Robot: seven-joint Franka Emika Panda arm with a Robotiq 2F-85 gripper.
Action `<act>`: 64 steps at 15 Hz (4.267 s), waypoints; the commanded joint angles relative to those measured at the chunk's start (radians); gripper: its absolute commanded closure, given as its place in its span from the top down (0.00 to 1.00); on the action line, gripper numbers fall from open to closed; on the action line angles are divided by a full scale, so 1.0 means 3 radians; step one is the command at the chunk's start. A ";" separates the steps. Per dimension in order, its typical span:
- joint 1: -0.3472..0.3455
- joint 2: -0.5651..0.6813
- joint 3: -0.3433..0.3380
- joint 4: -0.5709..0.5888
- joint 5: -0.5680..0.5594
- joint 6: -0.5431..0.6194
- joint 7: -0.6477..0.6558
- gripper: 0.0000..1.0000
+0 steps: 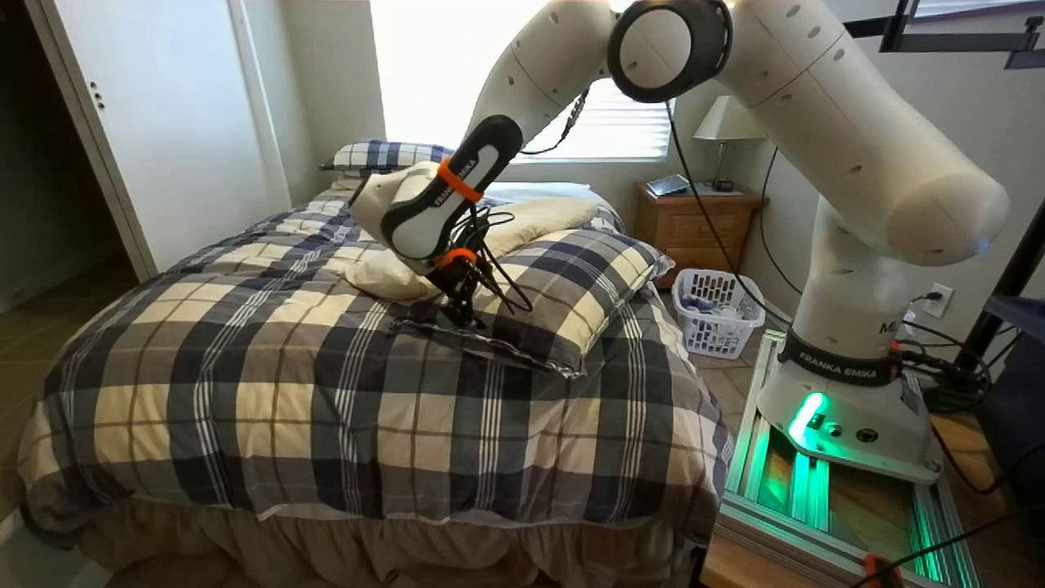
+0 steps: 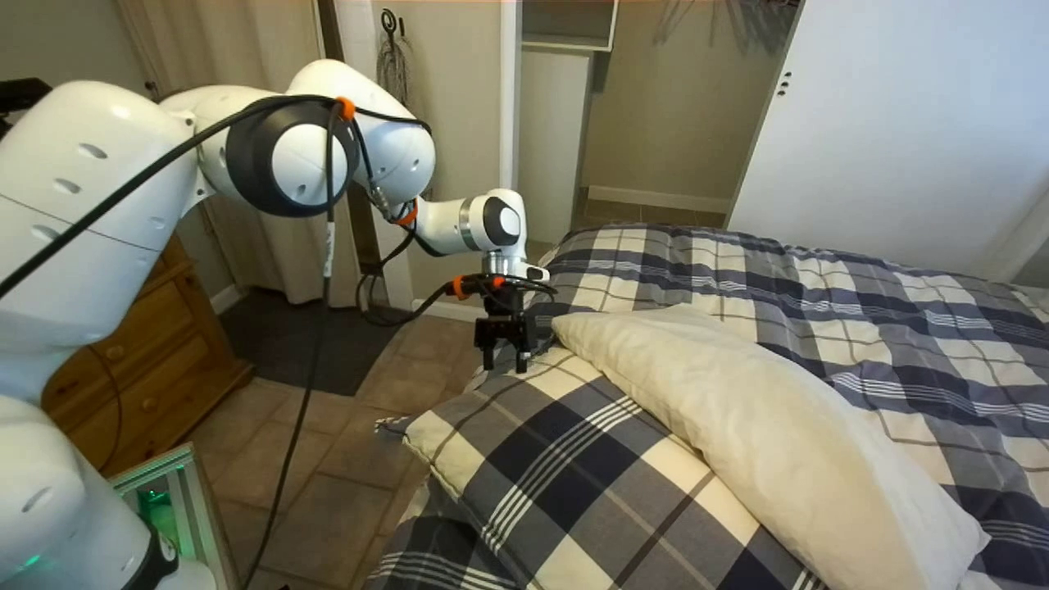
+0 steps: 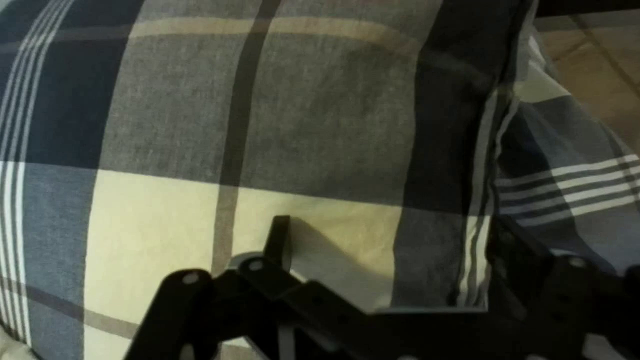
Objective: Push the white pillow backwards, then put the checked pillow on the white pillow
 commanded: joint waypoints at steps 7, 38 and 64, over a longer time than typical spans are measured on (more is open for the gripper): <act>0.0225 0.0374 -0.0152 0.0338 -0.0745 -0.0116 0.0199 1.00; -0.0091 -0.1396 0.0499 -0.1396 -0.0037 0.0806 -0.0070 0.00; -0.0162 -0.3251 0.1228 -0.2305 -0.0360 0.0417 0.1846 0.00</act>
